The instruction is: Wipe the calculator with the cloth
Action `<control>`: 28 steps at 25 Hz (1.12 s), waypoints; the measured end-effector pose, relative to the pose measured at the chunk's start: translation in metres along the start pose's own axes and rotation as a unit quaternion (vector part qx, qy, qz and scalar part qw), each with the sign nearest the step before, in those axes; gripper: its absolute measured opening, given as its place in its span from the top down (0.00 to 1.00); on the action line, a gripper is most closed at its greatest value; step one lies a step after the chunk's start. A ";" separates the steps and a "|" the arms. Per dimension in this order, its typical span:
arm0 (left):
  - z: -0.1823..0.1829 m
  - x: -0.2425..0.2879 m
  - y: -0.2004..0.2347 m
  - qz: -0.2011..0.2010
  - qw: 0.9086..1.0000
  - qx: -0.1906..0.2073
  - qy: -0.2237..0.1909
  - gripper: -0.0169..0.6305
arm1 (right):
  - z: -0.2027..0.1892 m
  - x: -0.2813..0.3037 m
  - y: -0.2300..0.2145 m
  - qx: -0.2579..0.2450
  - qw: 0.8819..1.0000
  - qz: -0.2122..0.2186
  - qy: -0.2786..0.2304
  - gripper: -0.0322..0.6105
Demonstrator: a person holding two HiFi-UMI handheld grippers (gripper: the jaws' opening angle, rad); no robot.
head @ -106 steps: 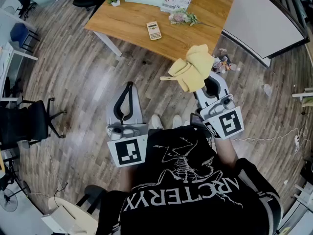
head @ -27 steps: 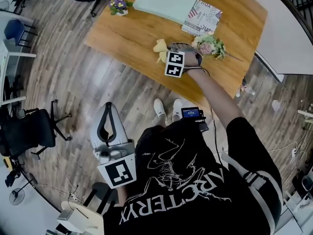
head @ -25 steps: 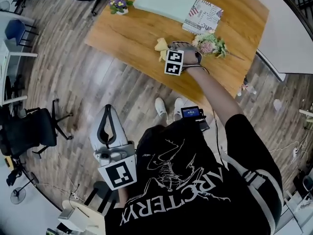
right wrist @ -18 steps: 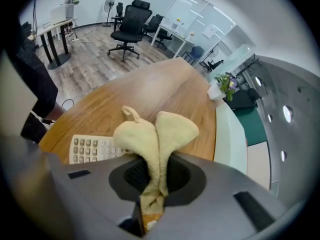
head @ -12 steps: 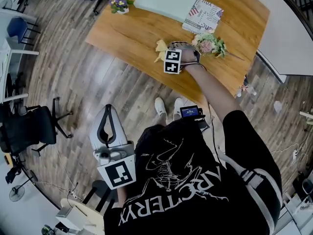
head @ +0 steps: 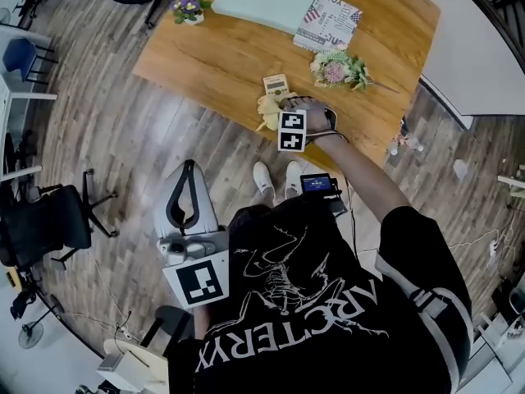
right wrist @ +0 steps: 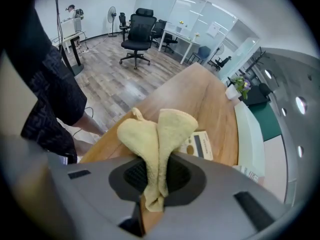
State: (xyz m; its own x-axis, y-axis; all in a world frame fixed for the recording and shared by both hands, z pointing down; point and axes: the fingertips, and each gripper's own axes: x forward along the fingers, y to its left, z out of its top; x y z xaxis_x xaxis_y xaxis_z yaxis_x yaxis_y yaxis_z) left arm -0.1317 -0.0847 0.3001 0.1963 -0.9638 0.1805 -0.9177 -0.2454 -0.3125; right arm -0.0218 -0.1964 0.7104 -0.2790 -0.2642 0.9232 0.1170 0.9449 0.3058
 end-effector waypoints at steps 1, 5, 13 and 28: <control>0.000 0.001 -0.001 -0.004 1.000 0.000 -0.001 0.96 | 0.000 -0.002 0.009 0.001 1.000 0.003 -0.002 0.87; 0.003 0.004 -0.004 -0.014 1.000 -0.003 -0.008 0.96 | -0.001 -0.008 0.031 0.012 1.000 0.013 -0.006 0.87; 0.005 0.009 0.000 -0.015 1.000 -0.004 -0.010 0.96 | -0.007 0.000 0.058 0.039 0.999 0.034 -0.015 0.87; 0.010 0.036 -0.013 -0.062 0.998 -0.010 -0.026 0.96 | -0.041 -0.130 -0.012 0.433 0.864 -0.084 -0.243 0.87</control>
State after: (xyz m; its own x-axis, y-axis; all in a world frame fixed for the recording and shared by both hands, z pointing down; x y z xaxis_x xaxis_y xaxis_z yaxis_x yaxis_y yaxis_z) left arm -0.1090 -0.1173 0.3017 0.3259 -0.9304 0.1678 -0.8918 -0.3615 -0.2721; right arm 0.0520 -0.1811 0.5960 -0.6138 -0.4986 0.6121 -0.6624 0.7471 -0.0557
